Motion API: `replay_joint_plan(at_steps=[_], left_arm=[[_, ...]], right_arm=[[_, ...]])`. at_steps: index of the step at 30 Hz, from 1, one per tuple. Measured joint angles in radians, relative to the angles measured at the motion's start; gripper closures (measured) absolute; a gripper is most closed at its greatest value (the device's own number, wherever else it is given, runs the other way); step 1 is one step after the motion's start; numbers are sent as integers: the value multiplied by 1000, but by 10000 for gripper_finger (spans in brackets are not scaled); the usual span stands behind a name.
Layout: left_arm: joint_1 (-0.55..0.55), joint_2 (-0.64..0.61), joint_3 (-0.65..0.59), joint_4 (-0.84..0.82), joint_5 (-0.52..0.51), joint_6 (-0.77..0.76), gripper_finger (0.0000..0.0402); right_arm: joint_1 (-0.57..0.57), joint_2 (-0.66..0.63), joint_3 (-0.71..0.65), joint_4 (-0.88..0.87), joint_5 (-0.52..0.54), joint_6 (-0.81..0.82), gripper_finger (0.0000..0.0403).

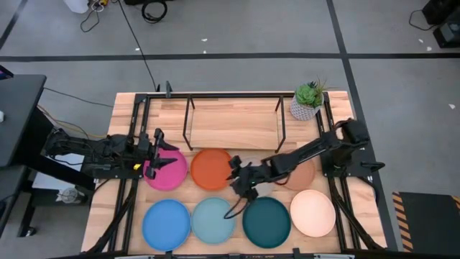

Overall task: Place and stack plates onto a shelf
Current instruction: Put the orange plate on the shelf

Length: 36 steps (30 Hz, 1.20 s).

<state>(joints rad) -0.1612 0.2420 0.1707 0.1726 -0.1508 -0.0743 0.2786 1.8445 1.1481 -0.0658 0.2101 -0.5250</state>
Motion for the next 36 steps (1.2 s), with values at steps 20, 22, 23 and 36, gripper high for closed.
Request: replay_joint_plan(at_steps=[20, 22, 23, 36], left_arm=[[0, 0, 0, -14, -25, -46, 209], [0, 0, 0, -14, -25, -46, 209], [0, 0, 0, -14, -25, -46, 209], [0, 2, 1, -11, -25, -46, 209]], right_arm=[[-28, 169, 164, -147, -90, -4, 290], [-36, 183, 164, -149, -100, 5, 293], [-40, 185, 163, -159, -102, 6, 294], [-52, 229, 163, -138, -106, -10, 358]])
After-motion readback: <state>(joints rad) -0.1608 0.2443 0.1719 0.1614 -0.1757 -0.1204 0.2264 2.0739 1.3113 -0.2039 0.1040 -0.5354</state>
